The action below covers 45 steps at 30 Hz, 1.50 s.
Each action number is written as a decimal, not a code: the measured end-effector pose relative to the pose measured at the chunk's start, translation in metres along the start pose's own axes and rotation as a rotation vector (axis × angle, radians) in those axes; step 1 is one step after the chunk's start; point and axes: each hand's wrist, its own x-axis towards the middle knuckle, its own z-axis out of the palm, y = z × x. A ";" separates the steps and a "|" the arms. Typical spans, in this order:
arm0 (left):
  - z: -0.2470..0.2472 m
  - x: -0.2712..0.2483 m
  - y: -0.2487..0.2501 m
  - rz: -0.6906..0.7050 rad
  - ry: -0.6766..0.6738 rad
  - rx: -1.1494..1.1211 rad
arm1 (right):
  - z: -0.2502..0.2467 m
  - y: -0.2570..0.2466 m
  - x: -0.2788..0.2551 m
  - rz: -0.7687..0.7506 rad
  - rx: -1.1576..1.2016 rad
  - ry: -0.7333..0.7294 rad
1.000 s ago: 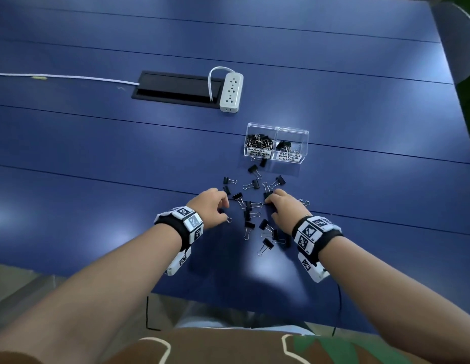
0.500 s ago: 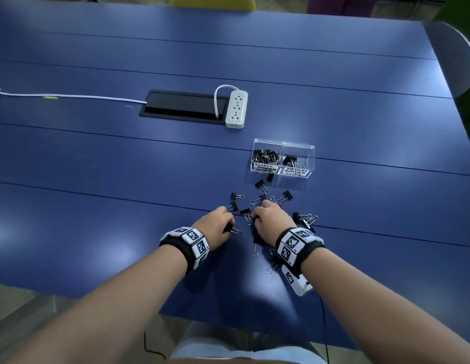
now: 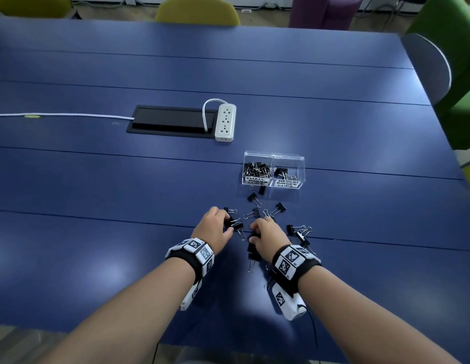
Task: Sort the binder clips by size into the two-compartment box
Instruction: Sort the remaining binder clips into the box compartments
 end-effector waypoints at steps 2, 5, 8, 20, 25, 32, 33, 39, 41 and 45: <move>0.002 0.002 0.001 0.000 -0.004 0.013 | 0.000 0.002 0.001 0.018 0.005 -0.001; 0.002 0.005 0.000 -0.001 -0.022 0.027 | 0.000 0.005 0.000 0.007 -0.014 0.005; 0.001 0.006 0.000 -0.007 -0.033 0.028 | -0.001 0.006 -0.003 -0.027 -0.014 0.035; 0.003 0.018 0.017 -0.007 -0.055 0.074 | -0.022 0.002 -0.003 -0.163 -0.030 0.018; 0.005 0.020 0.022 -0.017 -0.134 0.137 | -0.079 -0.002 0.022 -0.057 0.118 0.209; -0.003 0.025 0.031 0.021 -0.094 0.072 | -0.148 0.011 0.077 0.173 0.371 0.404; -0.006 0.029 0.035 0.032 -0.077 0.057 | -0.150 0.015 0.083 0.191 0.384 0.417; -0.028 0.057 0.082 0.089 0.006 -0.019 | -0.150 0.031 0.083 0.153 0.433 0.434; -0.030 0.069 0.099 0.092 0.013 -0.034 | -0.151 0.038 0.071 0.125 0.519 0.436; -0.028 0.097 0.131 0.096 0.017 -0.049 | -0.148 0.056 0.038 0.135 0.566 0.461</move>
